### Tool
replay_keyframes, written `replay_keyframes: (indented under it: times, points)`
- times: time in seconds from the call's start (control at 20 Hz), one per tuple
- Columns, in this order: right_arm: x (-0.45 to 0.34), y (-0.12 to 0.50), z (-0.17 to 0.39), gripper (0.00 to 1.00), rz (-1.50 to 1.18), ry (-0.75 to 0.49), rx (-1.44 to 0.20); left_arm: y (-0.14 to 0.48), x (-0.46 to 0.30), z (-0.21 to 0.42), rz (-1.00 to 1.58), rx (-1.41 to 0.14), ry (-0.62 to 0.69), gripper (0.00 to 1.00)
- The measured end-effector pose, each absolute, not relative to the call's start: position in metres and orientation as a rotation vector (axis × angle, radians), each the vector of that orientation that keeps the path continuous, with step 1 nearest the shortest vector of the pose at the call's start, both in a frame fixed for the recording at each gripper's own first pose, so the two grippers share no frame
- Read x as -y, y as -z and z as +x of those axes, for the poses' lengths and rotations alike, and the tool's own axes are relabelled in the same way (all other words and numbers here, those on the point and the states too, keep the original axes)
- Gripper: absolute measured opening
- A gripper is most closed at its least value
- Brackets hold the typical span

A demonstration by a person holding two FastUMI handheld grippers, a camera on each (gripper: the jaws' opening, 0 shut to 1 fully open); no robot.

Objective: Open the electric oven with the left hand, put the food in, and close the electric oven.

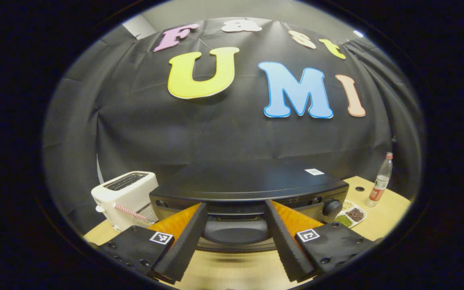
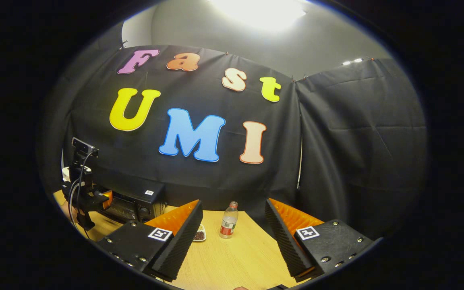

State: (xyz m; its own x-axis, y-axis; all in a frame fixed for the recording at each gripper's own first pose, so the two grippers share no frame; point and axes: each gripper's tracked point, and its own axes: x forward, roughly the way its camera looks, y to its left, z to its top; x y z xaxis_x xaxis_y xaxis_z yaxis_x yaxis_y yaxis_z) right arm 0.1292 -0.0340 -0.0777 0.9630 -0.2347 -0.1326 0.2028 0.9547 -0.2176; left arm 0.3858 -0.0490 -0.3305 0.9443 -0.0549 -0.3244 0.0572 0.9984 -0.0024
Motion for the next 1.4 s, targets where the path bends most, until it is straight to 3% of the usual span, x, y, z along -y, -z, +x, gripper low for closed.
replay_keyframes:
  times: [0.15,0.2,0.25,0.35,0.7,0.75,0.9,0.95,1.0,1.1,1.2,1.3,1.35,1.4]
  points:
    - [0.034,0.083,0.128,0.96,-0.196,0.201,-0.173,0.334,0.048,0.366,0.011,-0.349,0.052,1.0]
    - [0.034,0.084,0.127,0.96,-0.193,0.195,-0.18,0.336,0.048,0.357,0.011,-0.357,0.053,0.96]
    - [0.033,0.085,0.127,0.96,-0.187,0.186,-0.183,0.338,0.048,0.348,0.013,-0.364,0.053,1.0]
    - [0.032,0.085,0.126,0.96,-0.179,0.166,-0.185,0.344,0.047,0.331,0.011,-0.384,0.053,0.95]
    - [0.025,0.093,0.116,0.96,-0.178,0.095,-0.21,0.379,0.046,0.281,0.002,-0.486,0.036,1.0]
    - [0.023,0.096,0.112,0.96,-0.179,0.084,-0.217,0.385,0.045,0.275,-0.014,-0.502,0.027,0.95]
    - [0.014,0.101,0.109,0.96,-0.183,0.042,-0.241,0.4,0.045,0.26,-0.052,-0.539,0.001,0.96]
    - [0.011,0.103,0.11,0.96,-0.181,0.03,-0.248,0.403,0.045,0.257,-0.057,-0.547,-0.003,1.0]
    - [0.007,0.103,0.11,0.96,-0.176,0.016,-0.253,0.409,0.046,0.254,-0.064,-0.56,-0.004,0.96]
    - [0.0,0.105,0.11,0.96,-0.169,-0.008,-0.259,0.421,0.046,0.246,-0.069,-0.591,-0.003,1.0]
    - [-0.008,0.108,0.109,0.96,-0.166,-0.032,-0.268,0.434,0.042,0.238,-0.067,-0.629,-0.014,0.96]
    - [-0.019,0.116,0.108,0.96,-0.14,-0.074,-0.293,0.432,0.04,0.231,-0.101,-0.637,-0.019,0.92]
    - [-0.024,0.12,0.107,0.96,-0.126,-0.091,-0.307,0.424,0.036,0.228,-0.11,-0.621,-0.022,1.0]
    - [-0.028,0.123,0.108,0.96,-0.114,-0.104,-0.316,0.411,0.033,0.227,-0.109,-0.595,-0.026,0.96]
